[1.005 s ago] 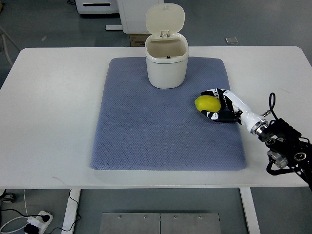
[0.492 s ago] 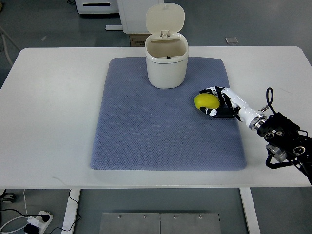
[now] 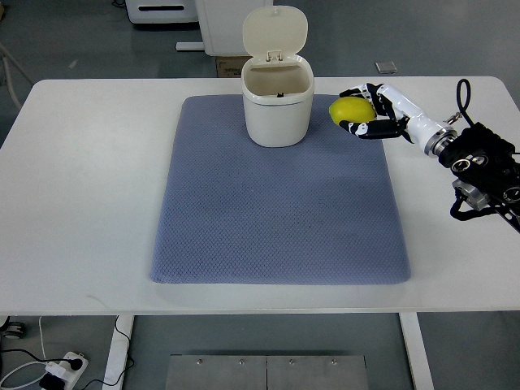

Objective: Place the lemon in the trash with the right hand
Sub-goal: 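Lift the lemon with the right hand and carry it above the white bin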

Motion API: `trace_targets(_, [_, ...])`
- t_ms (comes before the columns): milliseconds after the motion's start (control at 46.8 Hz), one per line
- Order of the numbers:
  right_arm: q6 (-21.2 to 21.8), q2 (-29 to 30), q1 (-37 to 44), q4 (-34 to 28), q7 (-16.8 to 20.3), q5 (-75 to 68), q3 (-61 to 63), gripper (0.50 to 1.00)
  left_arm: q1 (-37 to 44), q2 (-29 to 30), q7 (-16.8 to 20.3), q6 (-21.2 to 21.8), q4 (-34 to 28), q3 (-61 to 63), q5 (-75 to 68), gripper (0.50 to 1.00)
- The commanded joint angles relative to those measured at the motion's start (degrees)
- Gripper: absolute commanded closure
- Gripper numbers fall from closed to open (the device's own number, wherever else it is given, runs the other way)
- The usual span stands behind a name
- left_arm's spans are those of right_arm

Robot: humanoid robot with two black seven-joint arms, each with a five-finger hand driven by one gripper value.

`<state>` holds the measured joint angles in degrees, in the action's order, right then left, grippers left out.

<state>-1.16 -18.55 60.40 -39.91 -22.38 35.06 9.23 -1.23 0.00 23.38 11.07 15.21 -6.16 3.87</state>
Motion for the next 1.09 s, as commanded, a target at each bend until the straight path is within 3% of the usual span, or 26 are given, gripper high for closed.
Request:
trace_targets(0, [0.3, 0.0, 1.8, 0.0, 1.1, 0.0, -0.1, 1.000, 0.0, 0.0, 0.0, 0.0, 0.0, 0.0, 0.0, 0.500])
trace_targets(471, [0.0, 1.1, 14.3, 0.1, 8.0, 0.0, -6.5, 1.000, 0.0, 0.0, 0.0, 0.0, 0.0, 0.0, 0.0, 0.500])
trace_targets(1070, [-4.2, 12.6, 20.9, 3.4, 14.9, 0.1, -14.5, 1.000, 0.0, 0.0, 0.0, 0.0, 0.0, 0.0, 0.0, 0.500])
